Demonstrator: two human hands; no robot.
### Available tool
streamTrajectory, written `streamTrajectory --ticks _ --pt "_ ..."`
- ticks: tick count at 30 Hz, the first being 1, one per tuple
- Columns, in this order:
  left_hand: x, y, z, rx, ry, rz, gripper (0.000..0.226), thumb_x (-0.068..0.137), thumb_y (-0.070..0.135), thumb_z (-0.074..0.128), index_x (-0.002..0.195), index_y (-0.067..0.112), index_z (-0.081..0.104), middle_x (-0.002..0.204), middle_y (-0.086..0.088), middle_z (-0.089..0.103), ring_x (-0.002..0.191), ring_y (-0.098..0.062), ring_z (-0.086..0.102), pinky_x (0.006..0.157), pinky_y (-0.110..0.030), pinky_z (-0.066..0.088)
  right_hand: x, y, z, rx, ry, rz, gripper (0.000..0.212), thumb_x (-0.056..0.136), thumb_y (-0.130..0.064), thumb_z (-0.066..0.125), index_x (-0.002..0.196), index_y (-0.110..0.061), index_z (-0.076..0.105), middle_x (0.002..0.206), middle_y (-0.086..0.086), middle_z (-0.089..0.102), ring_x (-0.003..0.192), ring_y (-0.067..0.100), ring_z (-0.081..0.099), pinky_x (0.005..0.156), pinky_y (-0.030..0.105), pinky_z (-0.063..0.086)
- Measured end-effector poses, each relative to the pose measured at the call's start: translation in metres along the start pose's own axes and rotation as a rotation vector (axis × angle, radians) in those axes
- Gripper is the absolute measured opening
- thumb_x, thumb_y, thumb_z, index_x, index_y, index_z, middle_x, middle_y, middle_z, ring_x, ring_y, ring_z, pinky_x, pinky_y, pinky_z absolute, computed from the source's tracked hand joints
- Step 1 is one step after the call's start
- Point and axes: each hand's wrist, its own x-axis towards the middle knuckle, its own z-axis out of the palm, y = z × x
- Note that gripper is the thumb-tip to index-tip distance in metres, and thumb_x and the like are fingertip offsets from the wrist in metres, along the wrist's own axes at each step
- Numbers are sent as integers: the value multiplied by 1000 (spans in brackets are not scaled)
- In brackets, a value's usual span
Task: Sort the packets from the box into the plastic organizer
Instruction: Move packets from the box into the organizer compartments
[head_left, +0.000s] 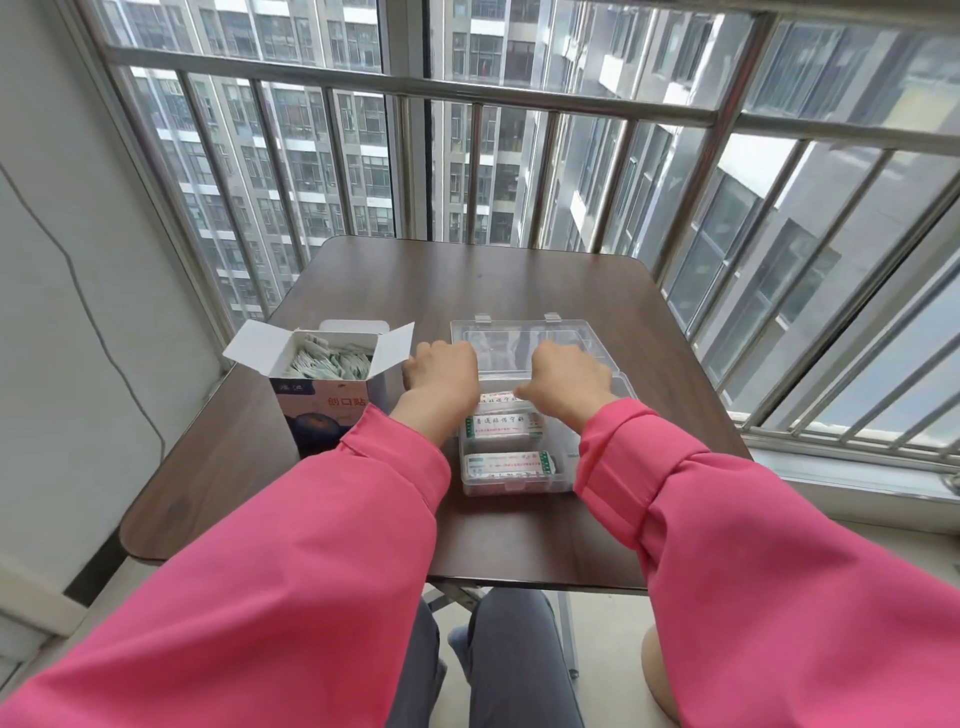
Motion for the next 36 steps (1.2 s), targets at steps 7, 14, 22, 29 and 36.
streamTrajectory --ticks 7,14,22,29,36 --pt "-6 -1 2 -48 64 -1 26 90 17 56 114 15 64 120 -13 56 117 -31 46 89 -38 39 -2 2 1 65 -6 17 15 89 -18 53 80 -13 42 96 12 59 95 31 56 70 32 34" --pt "-41 -2 -9 -372 148 205 26 86 24 57 109 10 59 112 -13 51 109 -28 50 88 -35 41 -22 5 -7 266 129 -123 21 86 -22 55 89 -9 71 95 11 70 94 28 61 80 36 49" --pt "-88 -46 -50 -486 535 297 12 87 17 58 90 6 62 81 -4 52 77 -22 52 71 -27 36 -70 -23 -29 251 288 -316 28 91 -15 51 116 -13 63 119 10 56 117 26 48 97 33 36" --pt "-68 -121 -64 -28 226 160 80 80 38 65 145 11 27 152 -11 26 140 -27 22 110 -36 23 -73 -74 -28 103 173 -528 49 95 -30 50 140 -17 40 151 4 31 142 19 22 116 36 19" --pt "-51 -153 -65 -15 13 243 91 78 31 71 148 9 17 150 -10 30 138 -25 28 113 -33 22 -63 -100 -22 24 59 -491 44 98 -40 39 135 -17 47 141 7 45 131 25 38 112 38 22"
